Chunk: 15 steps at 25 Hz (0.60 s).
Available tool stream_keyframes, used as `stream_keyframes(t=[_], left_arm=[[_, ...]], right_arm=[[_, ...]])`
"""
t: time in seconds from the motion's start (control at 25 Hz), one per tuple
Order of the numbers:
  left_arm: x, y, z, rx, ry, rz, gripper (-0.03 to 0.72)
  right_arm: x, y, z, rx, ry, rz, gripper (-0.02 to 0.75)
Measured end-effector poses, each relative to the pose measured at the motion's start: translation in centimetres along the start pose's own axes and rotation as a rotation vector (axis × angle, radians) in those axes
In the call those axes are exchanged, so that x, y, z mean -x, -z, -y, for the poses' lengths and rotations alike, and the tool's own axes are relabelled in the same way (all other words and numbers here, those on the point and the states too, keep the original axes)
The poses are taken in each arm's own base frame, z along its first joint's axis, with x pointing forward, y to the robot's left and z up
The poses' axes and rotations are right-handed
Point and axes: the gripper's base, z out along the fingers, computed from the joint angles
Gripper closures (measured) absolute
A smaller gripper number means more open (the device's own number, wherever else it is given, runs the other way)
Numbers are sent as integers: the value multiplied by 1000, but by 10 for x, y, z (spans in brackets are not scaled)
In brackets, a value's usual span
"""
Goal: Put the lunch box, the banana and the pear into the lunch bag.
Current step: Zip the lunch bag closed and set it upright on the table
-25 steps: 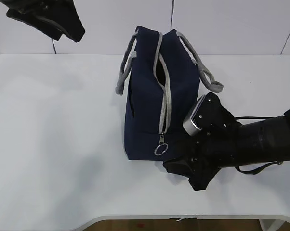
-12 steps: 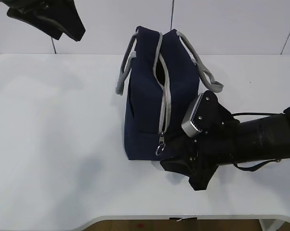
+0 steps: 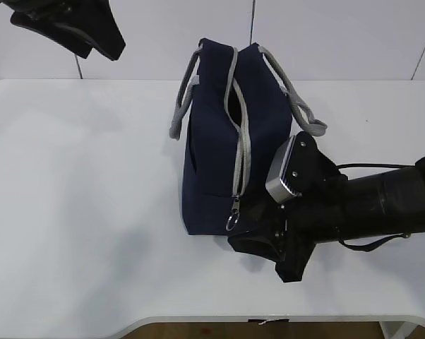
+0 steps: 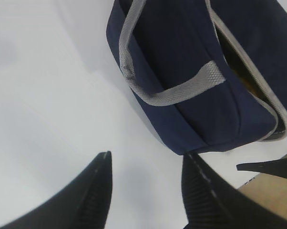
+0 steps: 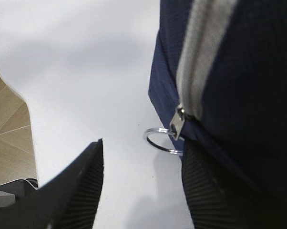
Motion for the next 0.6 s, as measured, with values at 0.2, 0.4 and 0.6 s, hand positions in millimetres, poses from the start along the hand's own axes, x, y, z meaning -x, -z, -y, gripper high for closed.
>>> stream_keyframes(t=[0.2,0.4,0.6], left_arm=[[0,0,0,-2,1,2,326],[0,0,1,-7,3,2,326],[0,0,1,-11,5,2,326]], right_arm=[[0,0,0,1,36,2,307],[1,0,0,0,50,3,307],[1,0,2,-7,62,-2,307]])
